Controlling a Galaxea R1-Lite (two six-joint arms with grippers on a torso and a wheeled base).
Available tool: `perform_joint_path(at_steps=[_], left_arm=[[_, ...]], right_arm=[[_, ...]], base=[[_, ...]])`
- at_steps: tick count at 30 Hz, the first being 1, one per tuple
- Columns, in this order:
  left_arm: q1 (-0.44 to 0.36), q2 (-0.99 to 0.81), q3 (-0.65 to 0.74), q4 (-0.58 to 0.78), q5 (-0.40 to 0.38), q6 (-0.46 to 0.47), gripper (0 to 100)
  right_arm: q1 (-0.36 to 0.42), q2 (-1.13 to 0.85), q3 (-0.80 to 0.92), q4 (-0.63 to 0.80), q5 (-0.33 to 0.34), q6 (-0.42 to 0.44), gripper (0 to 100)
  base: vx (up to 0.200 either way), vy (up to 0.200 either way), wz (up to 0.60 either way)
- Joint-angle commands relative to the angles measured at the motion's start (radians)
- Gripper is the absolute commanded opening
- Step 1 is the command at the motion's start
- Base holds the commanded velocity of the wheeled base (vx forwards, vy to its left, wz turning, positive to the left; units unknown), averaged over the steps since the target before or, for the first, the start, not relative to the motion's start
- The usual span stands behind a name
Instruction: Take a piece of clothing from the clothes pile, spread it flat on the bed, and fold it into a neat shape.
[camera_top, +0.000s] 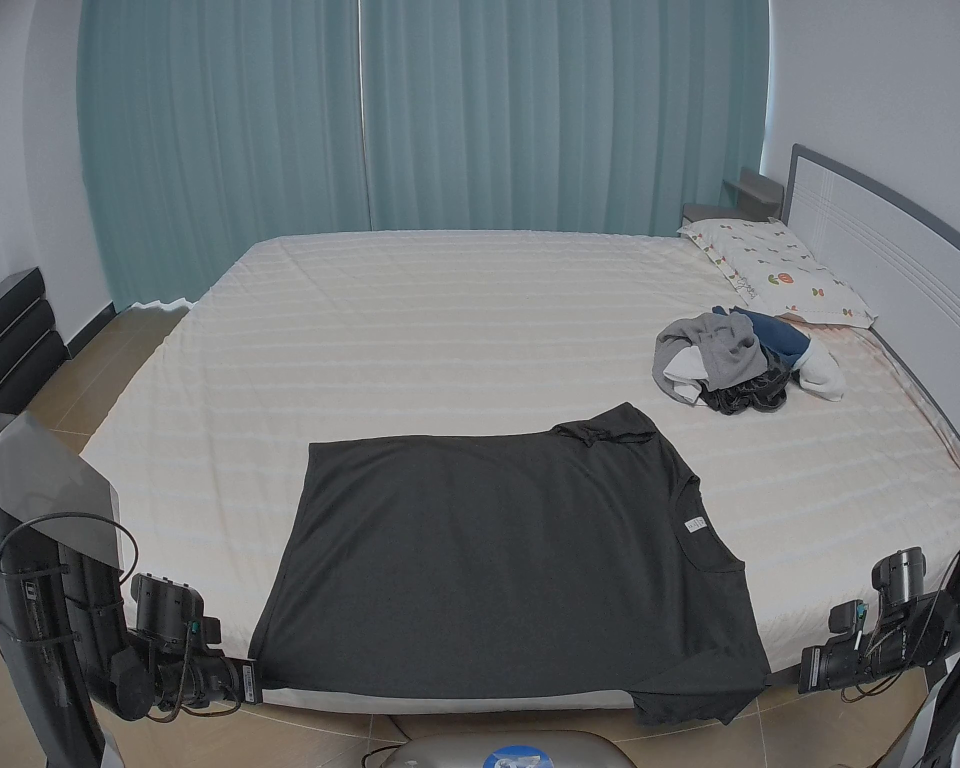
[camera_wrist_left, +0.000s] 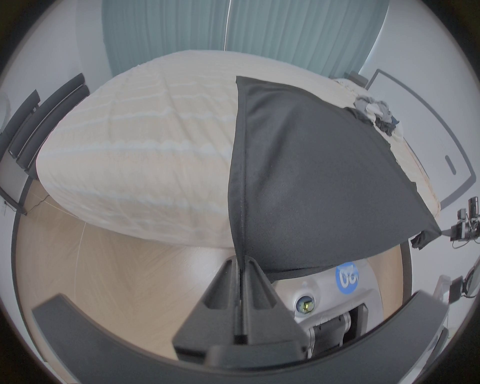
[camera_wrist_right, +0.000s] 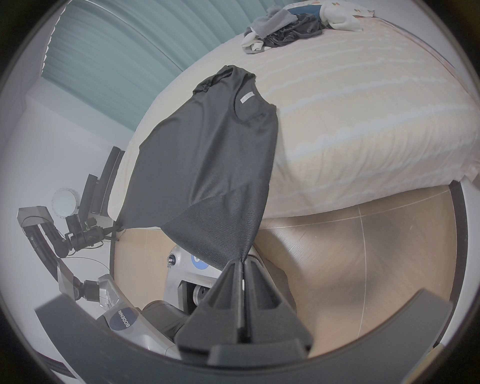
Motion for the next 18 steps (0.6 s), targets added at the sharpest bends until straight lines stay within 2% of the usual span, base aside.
perform_joint_path(at_steps=[1,3,10,13,14,17,18], left_arm=[[0.0,-0.081,0.018,0.067,0.0,0.024,0],[0.0,-0.115,0.018,0.111,0.0,0.041,0],[0.001,-0.122,0.001,0.062,-0.012,0.009,0],[-0.003,-0.122,-0.039,0.044,-0.012,-0.074,0],[-0.003,-0.122,-0.039,0.044,-0.012,-0.074,0],[-0.006,-0.119,-0.128,0.025,-0.012,-0.245,0],[-0.008,-0.119,-0.134,0.024,-0.012,-0.255,0]], right_arm=[[-0.003,-0.073,0.017,0.031,0.0,-0.01,0],[-0.003,-0.087,0.017,0.042,0.002,-0.03,0],[-0.002,-0.124,0.002,-0.005,0.017,-0.016,0],[0.003,-0.123,-0.036,-0.038,0.017,0.001,0],[0.003,-0.123,-0.036,-0.038,0.017,0.001,0],[0.012,-0.109,-0.142,-0.041,0.017,0.114,0],[0.014,-0.109,-0.152,-0.041,0.017,0.123,0]], base=[[0.0,0.0,0.0],[0.0,0.0,0.0],[0.0,0.0,0.0],[0.0,0.0,0.0],[0.0,0.0,0.0],[0.0,0.0,0.0],[0.0,0.0,0.0]])
